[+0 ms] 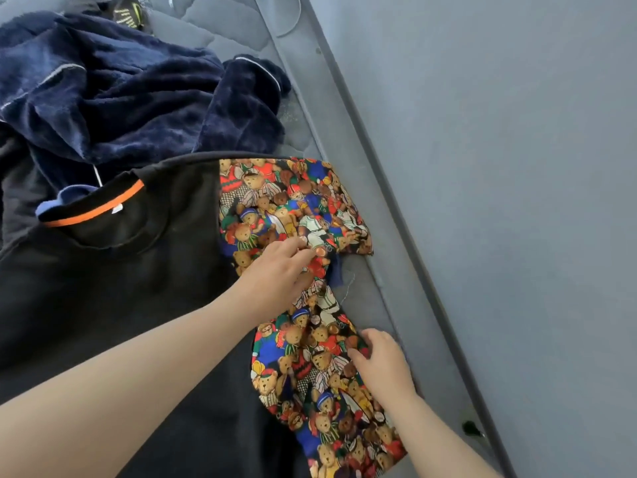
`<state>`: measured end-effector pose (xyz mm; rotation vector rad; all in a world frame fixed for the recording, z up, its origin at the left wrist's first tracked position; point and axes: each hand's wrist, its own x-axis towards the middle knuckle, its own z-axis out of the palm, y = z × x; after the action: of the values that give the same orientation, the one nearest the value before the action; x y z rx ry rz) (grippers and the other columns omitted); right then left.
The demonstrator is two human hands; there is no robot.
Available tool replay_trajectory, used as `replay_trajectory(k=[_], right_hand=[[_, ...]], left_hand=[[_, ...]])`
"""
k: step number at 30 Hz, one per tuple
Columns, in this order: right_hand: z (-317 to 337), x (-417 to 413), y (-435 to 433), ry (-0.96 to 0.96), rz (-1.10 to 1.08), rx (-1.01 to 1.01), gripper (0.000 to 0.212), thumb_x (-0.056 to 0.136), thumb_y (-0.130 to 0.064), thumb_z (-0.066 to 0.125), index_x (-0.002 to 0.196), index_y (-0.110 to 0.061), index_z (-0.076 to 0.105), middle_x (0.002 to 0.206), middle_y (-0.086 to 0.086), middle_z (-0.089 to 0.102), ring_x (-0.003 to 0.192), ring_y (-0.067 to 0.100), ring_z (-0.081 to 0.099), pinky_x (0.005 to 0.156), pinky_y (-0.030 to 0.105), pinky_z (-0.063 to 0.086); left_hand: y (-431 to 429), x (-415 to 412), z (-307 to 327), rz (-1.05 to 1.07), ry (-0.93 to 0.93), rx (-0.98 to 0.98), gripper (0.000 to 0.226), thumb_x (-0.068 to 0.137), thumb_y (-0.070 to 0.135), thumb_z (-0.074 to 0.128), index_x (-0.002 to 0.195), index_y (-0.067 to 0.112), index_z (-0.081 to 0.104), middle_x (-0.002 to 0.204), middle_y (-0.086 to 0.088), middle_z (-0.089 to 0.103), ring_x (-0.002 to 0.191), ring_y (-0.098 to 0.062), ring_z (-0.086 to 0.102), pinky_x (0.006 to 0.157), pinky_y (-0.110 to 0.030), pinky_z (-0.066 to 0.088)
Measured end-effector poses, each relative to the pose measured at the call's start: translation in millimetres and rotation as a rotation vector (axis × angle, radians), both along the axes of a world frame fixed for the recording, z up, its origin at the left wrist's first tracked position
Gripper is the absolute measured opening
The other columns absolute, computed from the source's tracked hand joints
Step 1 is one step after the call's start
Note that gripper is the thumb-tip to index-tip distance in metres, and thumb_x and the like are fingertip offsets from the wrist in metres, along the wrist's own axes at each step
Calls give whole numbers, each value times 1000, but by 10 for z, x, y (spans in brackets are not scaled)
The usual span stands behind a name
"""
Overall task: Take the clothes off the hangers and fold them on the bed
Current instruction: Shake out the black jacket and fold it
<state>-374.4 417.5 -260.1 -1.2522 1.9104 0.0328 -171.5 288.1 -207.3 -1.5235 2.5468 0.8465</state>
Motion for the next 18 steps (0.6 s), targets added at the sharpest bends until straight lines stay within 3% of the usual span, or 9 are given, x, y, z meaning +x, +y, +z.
replay_trajectory(k=[2,4,6,10,15,16,18], right_hand=[[-63,19,119,-16,-20,-31,28,93,-35,59,118,-23,61,108,-4,63,99,15,60,81,31,50],[-101,8,207,-30,-9,-23,16,95,-37,56,94,-21,60,87,-6,64,85,17,61,70,34,48],[-127,-104,340,28,-4,-41,26,97,-37,52,79,-19,49,76,-6,57,77,21,59,61,36,41],[-107,-589,793,132,-208,20,31,97,-37,50,74,-16,45,64,-4,54,64,22,56,56,36,40],[-193,-738,1011,52,-217,-9,22,97,-32,53,80,-18,49,73,-6,57,74,21,57,54,23,34],[-223,-725,996,18,-231,-5,14,97,-33,54,91,-20,53,84,-5,62,83,20,60,57,23,38],[-259,-692,964,-25,-273,28,31,96,-40,54,119,-19,54,106,-3,65,98,18,62,73,29,47]], left_hand=[[73,-86,-103,-19,-68,26,64,96,40,49,151,17,24,157,-7,19,144,-24,15,117,-30,7],[109,-134,-191,-4,-139,73,79,93,48,51,154,17,11,161,-7,5,147,-26,2,118,-34,-2],[117,-163,-264,30,-208,107,89,90,52,54,154,20,1,161,-6,-4,147,-32,-5,121,-45,8],[82,-156,-347,93,-344,110,93,89,54,54,153,25,-8,160,-4,-12,146,-38,-8,117,-54,16],[41,-121,-477,154,-414,117,96,88,52,57,153,24,-8,160,-3,-16,146,-37,-11,115,-58,15],[46,-138,-501,164,-422,115,97,87,54,57,153,24,-8,160,-3,-17,145,-38,-12,115,-59,14],[82,-195,-532,181,-434,84,98,87,56,56,153,22,-7,160,-4,-17,145,-39,-12,114,-60,13]])
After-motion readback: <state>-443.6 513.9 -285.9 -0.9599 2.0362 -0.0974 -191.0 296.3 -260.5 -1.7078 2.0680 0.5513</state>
